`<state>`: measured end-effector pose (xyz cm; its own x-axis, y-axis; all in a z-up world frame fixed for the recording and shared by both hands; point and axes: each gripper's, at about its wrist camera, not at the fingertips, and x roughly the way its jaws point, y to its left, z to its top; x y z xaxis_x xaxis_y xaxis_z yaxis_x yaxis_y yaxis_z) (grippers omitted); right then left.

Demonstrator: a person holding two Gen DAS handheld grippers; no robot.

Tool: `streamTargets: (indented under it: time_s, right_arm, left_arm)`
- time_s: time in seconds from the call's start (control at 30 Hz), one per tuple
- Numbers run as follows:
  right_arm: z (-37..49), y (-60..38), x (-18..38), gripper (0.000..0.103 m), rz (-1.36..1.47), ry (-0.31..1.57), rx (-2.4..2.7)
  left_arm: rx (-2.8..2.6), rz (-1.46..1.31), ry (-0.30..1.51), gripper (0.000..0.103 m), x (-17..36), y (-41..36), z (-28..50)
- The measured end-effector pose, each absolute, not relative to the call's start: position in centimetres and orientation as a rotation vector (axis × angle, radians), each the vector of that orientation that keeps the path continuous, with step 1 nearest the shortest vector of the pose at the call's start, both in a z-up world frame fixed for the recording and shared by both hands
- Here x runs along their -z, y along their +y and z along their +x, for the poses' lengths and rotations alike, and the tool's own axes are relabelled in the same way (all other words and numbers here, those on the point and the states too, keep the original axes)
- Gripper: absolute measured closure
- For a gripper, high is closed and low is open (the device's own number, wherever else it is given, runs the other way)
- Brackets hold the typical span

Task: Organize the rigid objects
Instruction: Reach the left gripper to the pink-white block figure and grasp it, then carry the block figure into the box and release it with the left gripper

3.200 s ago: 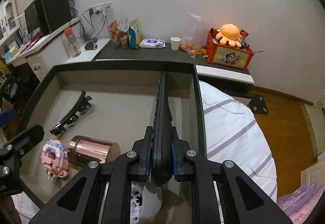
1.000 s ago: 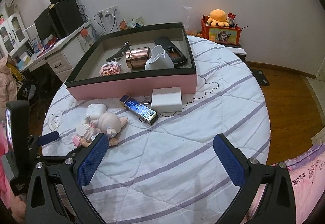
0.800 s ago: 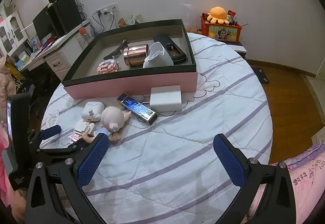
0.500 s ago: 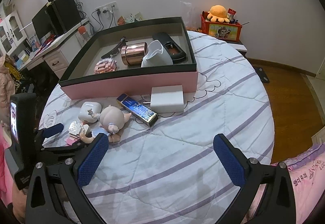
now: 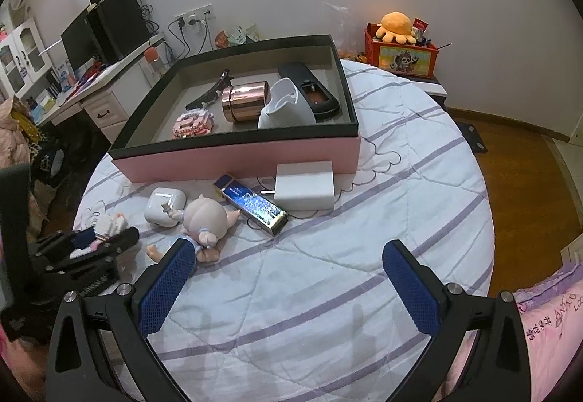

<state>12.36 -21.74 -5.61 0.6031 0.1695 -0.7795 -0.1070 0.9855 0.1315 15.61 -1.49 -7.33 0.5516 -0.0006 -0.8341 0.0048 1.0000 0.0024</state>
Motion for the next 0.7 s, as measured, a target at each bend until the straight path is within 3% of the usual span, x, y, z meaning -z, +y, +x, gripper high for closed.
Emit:
streamTargets:
  time_s: [0.33, 0.7]
  right_arm:
    - [15.7, -21.2, 4.3, 0.000, 0.063, 0.873, -0.184]
    - [21.4, -20.6, 3.7, 0.000, 0.064, 0.858, -0.191]
  left_arm:
    - [-0.003, 0.005, 0.868, 0.059, 2.2, -1.5, 22.4]
    - [0.011, 0.019, 0.933, 0.059, 5.5, -1.5, 31.7]
